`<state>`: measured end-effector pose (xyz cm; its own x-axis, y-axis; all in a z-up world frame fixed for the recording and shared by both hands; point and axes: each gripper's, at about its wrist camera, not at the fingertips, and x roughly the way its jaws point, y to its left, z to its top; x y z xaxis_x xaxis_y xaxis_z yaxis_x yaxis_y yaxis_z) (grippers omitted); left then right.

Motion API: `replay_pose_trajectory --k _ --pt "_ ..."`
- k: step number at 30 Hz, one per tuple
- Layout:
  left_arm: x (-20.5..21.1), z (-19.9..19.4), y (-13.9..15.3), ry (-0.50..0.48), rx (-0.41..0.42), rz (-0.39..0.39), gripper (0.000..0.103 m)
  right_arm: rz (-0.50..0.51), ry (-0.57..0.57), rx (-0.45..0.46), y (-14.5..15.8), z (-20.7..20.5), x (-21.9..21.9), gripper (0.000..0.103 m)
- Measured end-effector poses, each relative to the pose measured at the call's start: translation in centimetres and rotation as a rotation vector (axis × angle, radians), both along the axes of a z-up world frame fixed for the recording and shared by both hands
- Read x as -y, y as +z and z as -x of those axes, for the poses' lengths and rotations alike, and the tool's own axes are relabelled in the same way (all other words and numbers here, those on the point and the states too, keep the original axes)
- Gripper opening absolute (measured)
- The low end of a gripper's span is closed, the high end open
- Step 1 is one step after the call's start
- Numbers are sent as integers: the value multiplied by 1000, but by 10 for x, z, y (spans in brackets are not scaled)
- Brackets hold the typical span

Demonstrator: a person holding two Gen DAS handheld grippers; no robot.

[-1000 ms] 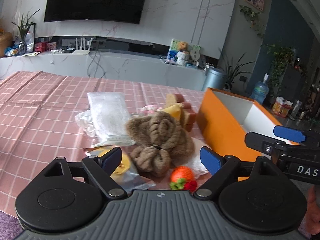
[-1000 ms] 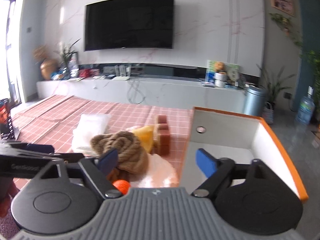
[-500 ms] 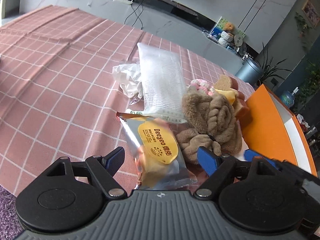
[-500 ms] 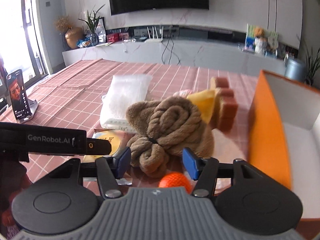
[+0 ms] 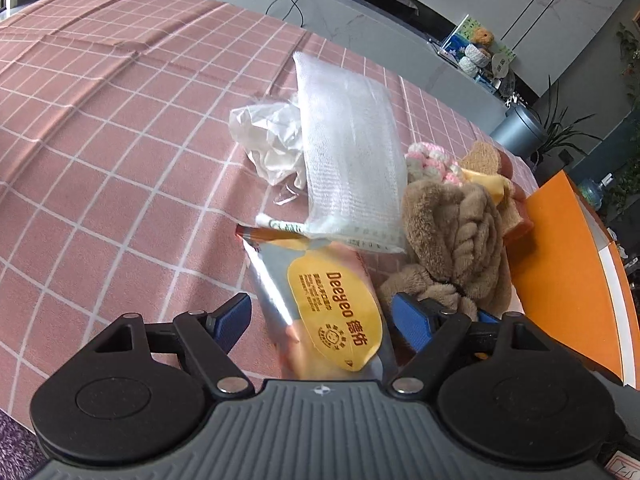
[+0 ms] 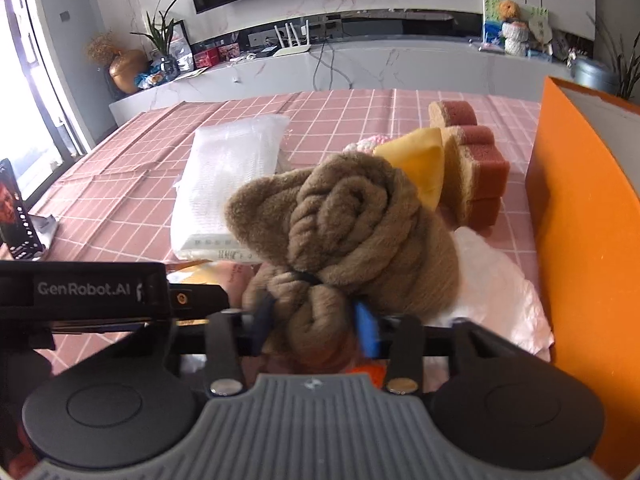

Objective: Organize soft objects
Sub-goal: 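Grasp the brown towel bow with the right tool while the left grasps the Deeyeo bag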

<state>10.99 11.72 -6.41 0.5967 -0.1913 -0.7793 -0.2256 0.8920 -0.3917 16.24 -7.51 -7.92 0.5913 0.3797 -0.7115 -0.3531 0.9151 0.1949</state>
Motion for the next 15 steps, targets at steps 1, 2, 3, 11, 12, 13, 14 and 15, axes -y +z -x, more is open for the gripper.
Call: replay_pose_trajectory --k 1,2,3,11,12,13,14,15 --pt "2 0 0 -7 -6 -1 95 10 -5 10 3 2 3 31" --pt "5 0 0 -15 -11 -9 95 39 -1 27 5 5 5 30" --pt "7 -1 -1 -19 -16 -19 95 60 7 39 5 6 6 30" --pt "19 -10 -6 -37 -28 -116 94 84 41 60 1 6 4 51" --pt "20 -10 -7 -39 -26 -126 94 82 41 59 -1 5 4 51" --pt "21 -11 -7 -39 -21 -136 94 78 43 60 -3 5 4 51" --pt "21 -11 -7 -39 -16 -145 93 76 44 62 -5 4 3 50" --pt "22 -11 -7 -38 -12 -156 93 74 46 64 -7 3 5 45"
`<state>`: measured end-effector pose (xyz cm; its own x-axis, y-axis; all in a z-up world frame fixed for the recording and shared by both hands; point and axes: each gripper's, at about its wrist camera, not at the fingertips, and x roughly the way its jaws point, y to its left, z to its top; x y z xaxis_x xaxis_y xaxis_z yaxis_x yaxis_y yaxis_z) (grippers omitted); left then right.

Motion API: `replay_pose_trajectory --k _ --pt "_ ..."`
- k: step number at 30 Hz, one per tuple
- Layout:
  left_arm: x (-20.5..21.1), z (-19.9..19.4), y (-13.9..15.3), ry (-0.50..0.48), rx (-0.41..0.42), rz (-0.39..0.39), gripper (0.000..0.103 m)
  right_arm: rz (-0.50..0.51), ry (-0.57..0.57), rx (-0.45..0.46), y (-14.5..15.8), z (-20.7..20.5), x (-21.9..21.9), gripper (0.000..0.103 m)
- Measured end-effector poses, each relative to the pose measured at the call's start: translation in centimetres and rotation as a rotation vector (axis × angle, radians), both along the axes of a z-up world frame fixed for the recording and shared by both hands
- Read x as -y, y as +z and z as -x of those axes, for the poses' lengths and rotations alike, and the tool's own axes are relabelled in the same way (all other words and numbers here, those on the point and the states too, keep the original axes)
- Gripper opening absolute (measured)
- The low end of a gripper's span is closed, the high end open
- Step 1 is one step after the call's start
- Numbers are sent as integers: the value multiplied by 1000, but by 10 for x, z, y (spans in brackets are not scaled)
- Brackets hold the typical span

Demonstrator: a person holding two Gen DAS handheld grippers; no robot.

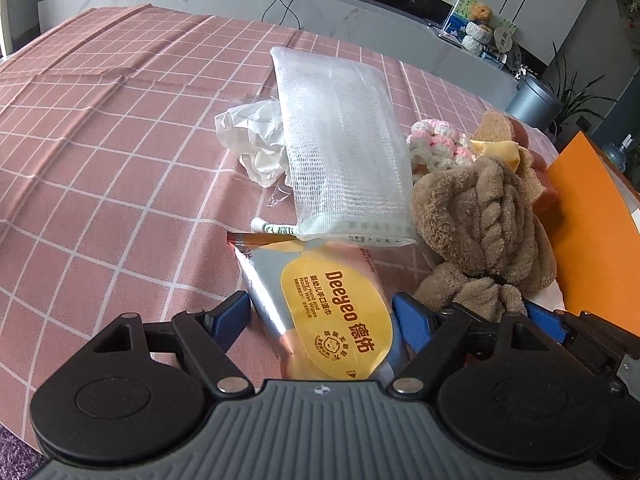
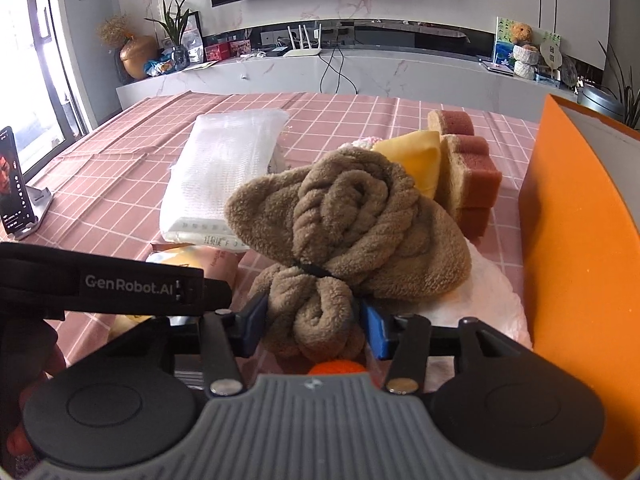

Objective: Organize soft objects
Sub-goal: 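Grasp the brown towel bow with the right tool while the left grasps the Deeyeo bag, then carry the towel bow and Deeyeo bag with both tools over the orange box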

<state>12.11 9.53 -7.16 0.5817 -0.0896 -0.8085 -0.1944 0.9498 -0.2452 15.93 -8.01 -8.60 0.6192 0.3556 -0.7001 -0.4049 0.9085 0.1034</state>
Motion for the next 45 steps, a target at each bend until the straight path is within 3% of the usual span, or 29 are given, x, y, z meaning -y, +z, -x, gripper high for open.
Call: replay_pose_trajectory --k 3,6,13,28,41,45 --pt "3 1 -1 -8 12 -28 92 14 16 21 -2 4 0 37" --pt "8 3 -2 -24 36 -59 79 27 25 35 -1 7 -2 33" --pt "8 11 2 -25 73 -71 68 20 24 80 11 15 4 30" --pt "11 43 40 -20 182 -60 66 -2 9 215 56 51 26 29" --pt "29 67 84 -69 313 -70 66 -26 -24 315 94 90 56 29" --pt "41 69 98 -110 343 -64 66 -27 -27 308 106 94 73 29"
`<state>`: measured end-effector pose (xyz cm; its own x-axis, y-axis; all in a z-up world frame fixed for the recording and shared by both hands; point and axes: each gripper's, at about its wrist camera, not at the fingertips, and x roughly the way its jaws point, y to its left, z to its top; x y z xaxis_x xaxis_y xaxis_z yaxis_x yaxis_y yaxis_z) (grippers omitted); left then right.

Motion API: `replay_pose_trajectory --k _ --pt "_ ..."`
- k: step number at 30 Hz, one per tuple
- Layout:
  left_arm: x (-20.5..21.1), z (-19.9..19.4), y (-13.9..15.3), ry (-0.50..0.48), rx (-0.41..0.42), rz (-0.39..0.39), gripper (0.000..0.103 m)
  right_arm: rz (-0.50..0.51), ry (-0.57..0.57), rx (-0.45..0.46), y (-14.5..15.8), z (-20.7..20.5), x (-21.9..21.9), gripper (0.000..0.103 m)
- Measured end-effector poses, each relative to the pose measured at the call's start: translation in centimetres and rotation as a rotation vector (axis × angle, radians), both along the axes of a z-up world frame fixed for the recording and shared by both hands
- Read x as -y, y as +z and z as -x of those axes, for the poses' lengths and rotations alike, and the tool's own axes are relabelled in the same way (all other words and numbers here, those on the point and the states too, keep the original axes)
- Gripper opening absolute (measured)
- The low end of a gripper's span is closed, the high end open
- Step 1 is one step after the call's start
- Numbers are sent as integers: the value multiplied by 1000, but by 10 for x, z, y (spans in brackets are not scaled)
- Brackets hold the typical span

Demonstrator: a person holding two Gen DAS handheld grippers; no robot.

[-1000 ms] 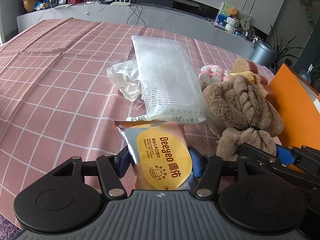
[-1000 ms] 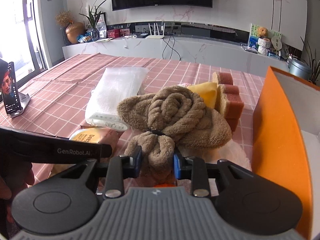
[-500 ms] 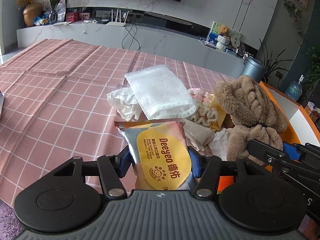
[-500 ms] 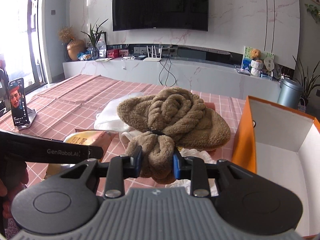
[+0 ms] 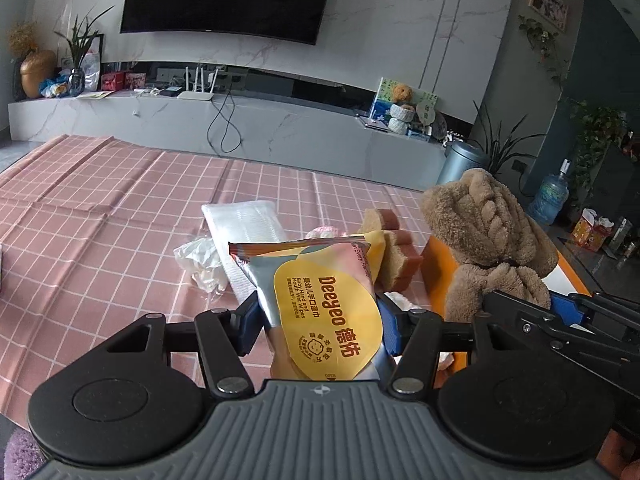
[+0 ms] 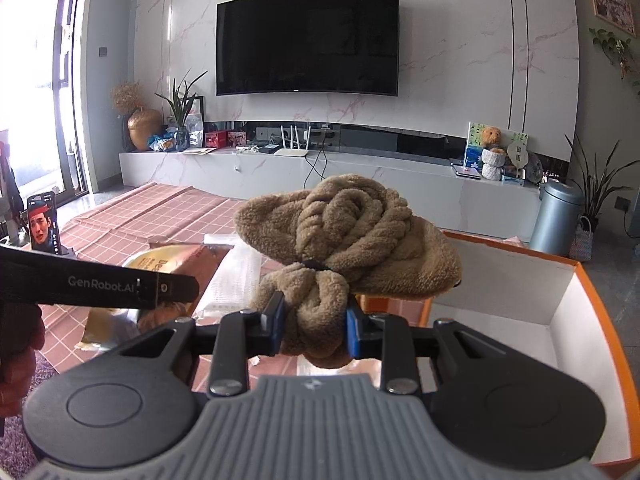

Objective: Organize soft objects
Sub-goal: 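Carry the towel bow and Deeyeo bag with both tools over the orange box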

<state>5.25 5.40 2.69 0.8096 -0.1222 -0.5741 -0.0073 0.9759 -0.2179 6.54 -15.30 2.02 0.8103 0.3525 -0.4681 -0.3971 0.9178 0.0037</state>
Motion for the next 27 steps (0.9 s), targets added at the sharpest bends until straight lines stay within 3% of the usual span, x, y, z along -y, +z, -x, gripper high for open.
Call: replay_pose_trajectory --k 10,16,21,27 --pt "53 -23 28 -195 43 -24 66 70 -36 -66 25 -10 65 29" --pt "106 -45 38 -346 65 -76 66 141 -64 -165 29 -25 110 29" --pt "147 -69 24 -462 -2 -91 66 233 -59 -261 23 -48 133 29" --pt "185 -96 5 -586 -107 -154 66 267 -21 -397 12 -84 150 29"
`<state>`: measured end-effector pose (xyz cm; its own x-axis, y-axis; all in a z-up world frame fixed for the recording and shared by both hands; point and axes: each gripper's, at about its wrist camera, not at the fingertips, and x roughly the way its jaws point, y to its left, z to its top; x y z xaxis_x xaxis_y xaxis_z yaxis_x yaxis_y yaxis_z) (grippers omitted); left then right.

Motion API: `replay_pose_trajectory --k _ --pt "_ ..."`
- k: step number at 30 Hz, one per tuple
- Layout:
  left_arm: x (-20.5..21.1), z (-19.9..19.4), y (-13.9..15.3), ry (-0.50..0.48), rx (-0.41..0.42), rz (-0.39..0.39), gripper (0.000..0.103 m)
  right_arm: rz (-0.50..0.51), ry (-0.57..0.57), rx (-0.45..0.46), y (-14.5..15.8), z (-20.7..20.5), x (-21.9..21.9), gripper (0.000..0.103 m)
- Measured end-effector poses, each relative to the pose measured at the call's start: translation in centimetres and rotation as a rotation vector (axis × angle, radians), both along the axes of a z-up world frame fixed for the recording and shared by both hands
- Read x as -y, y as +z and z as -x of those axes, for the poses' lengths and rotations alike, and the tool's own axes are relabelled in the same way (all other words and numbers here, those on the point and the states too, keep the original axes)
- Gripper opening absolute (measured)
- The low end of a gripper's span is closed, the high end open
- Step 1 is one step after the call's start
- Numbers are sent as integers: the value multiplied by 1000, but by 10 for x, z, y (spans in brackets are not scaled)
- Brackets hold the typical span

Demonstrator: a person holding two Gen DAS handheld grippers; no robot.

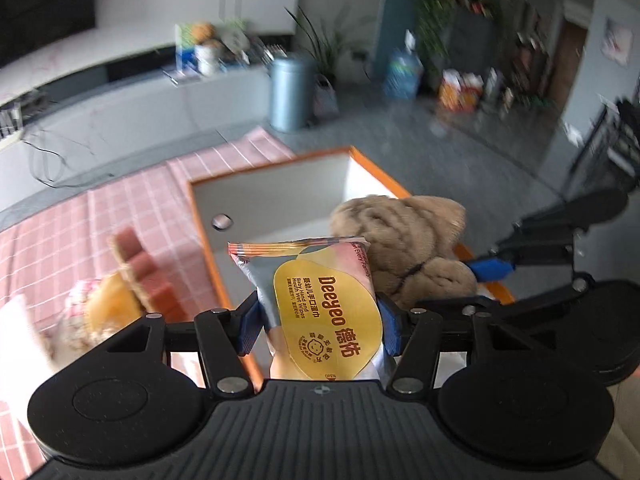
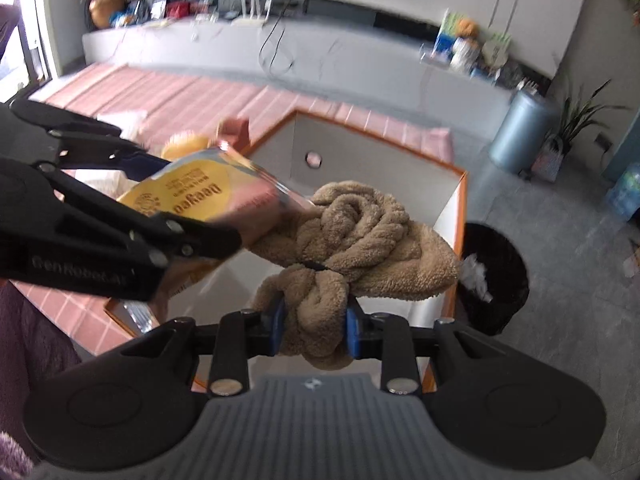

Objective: Organize soft objects
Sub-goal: 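Carry the towel bow and Deeyeo bag with both tools over the orange box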

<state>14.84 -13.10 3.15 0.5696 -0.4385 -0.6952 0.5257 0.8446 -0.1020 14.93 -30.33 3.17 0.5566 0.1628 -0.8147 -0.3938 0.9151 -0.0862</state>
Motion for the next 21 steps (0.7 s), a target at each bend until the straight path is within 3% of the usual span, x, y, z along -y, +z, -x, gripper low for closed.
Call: replay_pose_trajectory --k 6,14,21 --pt "21 -19 -21 -68 -96 -120 66 32 54 -136 -26 -27 -4 29" --pt "46 -33 -38 -118 -139 -246 65 110 147 -280 -53 -47 -17 31" --pt "57 -34 -49 -151 -132 -320 65 155 141 -350 -72 -53 -16 34"
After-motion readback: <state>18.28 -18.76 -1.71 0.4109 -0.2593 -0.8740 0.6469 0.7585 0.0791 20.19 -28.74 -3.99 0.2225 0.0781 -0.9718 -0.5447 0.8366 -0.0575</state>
